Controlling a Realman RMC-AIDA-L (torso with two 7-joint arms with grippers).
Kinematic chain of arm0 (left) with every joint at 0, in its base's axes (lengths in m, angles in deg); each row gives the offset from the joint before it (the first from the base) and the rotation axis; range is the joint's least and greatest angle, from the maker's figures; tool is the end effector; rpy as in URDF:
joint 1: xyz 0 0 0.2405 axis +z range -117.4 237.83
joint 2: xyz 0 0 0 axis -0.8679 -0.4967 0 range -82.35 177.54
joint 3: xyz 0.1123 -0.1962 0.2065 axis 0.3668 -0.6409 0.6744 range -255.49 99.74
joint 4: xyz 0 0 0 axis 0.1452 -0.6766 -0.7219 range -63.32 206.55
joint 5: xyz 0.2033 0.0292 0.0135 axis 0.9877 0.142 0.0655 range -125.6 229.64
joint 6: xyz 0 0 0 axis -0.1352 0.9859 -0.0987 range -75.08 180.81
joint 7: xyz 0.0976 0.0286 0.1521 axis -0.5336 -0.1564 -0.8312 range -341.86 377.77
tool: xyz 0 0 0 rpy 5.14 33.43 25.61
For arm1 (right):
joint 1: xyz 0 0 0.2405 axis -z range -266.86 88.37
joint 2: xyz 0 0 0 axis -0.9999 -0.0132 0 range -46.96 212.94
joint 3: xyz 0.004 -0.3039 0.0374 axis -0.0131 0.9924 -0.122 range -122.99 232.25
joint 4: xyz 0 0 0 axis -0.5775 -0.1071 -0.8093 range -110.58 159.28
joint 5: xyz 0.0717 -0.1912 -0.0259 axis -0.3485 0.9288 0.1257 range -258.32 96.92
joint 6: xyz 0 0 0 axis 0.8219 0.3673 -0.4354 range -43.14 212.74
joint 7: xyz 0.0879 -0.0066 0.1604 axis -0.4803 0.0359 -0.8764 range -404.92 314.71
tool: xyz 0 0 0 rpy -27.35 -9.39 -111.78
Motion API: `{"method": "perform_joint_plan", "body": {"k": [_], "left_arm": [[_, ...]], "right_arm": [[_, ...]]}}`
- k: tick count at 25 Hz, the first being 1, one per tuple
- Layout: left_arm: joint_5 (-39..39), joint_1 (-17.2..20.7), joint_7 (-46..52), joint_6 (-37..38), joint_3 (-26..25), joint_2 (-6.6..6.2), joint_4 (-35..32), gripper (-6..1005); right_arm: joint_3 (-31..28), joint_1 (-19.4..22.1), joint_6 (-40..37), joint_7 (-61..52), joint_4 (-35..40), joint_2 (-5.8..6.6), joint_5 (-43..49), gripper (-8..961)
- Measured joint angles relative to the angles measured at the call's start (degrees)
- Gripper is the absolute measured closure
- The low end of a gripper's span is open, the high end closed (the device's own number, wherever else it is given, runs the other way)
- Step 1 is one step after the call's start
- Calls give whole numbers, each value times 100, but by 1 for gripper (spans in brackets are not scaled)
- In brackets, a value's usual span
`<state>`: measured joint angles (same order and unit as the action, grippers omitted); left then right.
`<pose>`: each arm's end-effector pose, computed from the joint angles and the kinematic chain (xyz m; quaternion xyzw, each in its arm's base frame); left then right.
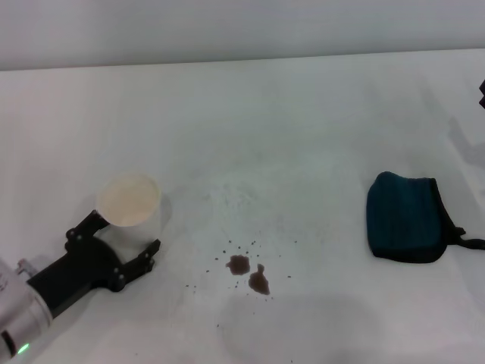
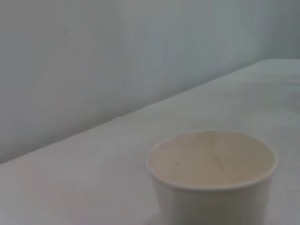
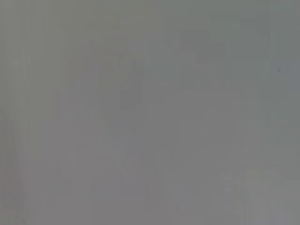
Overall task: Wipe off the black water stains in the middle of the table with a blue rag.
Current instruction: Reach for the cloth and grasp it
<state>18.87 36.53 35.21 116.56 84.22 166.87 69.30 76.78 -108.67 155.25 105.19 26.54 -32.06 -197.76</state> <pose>-0.3655 0.3035 -0.1462 -0.9114 -0.1524 -0.1735 0.3407 0.4383 0.3408 0.0210 -0.6494 0.3224 0.3096 0.6152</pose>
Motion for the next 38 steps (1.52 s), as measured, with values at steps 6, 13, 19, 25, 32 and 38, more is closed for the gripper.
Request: {"method": "perform_joint_plan", "body": {"k": [6,13,19,25,32,38], "left_arm": [[-263,352,-291,331,13,-18,-15,122],[-820,844,-548,1078,11,-20,-16,121],[-1472,1262,-595,1533,8,-27,19,121],[-2375,1529,-592,1828,6,-42,80,122],[-3015,1476,-570,1948,7,-45,231,121],[-3177,1318,-580,1956,7,-56,255,122]], "right_arm": [[-16,11,0,0,0,0,-1,80],[-6,45,6,-2,8,0,-1,81],[11,109,236,-358,21,18,1,82],[603,359,1,-2641,840,59,13,83],[2159,592,-1191,-6949,3152,222,1392,102],[2392,254,-508,-10531,4766,626,4390,106]]}}
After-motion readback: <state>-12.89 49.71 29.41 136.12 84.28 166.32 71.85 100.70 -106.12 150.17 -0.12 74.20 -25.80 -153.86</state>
